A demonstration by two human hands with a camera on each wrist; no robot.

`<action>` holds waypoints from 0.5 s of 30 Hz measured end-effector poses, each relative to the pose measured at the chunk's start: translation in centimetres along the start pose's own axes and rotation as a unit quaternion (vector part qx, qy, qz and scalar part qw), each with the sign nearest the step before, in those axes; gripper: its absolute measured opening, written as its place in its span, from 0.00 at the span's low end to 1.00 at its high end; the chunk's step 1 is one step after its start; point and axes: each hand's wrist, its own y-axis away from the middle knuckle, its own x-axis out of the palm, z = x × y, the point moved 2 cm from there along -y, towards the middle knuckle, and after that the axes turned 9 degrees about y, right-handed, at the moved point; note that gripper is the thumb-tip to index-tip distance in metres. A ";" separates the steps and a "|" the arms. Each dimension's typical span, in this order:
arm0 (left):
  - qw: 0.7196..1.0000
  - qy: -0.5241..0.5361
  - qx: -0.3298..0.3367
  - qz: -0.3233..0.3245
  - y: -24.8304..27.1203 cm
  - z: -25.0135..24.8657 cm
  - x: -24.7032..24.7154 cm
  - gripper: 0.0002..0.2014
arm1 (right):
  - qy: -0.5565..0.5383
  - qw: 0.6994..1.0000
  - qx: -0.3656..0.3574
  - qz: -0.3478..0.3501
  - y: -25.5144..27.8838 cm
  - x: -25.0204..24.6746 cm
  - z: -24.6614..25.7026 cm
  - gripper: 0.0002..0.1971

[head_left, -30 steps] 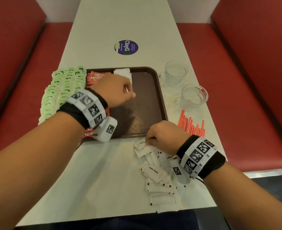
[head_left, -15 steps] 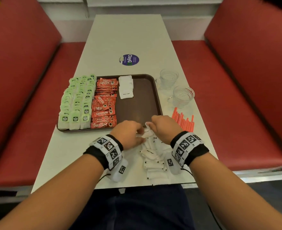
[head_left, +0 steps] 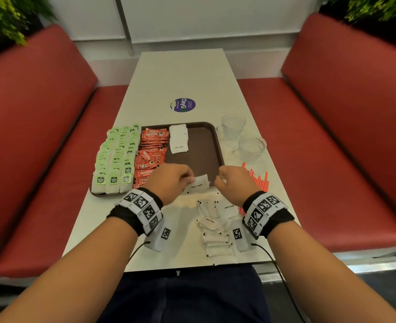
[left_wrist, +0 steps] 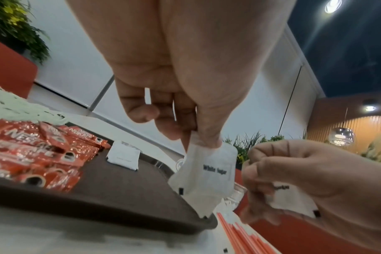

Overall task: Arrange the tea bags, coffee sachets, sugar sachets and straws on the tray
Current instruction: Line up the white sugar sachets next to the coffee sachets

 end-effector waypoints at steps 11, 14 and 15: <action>0.989 0.131 0.028 -0.059 0.2 1.9 -2.9 0.05 | -0.046 0.994 -0.082 0.060 -1.5 1.2 3.5 0.11; 0.982 0.155 0.019 -0.110 0.3 2.9 -3.7 0.04 | -0.073 0.993 -0.078 0.041 -1.8 1.3 4.4 0.05; 0.978 0.163 0.015 -0.127 0.1 3.3 -4.0 0.04 | -0.079 0.994 -0.064 0.029 -2.0 1.3 4.6 0.08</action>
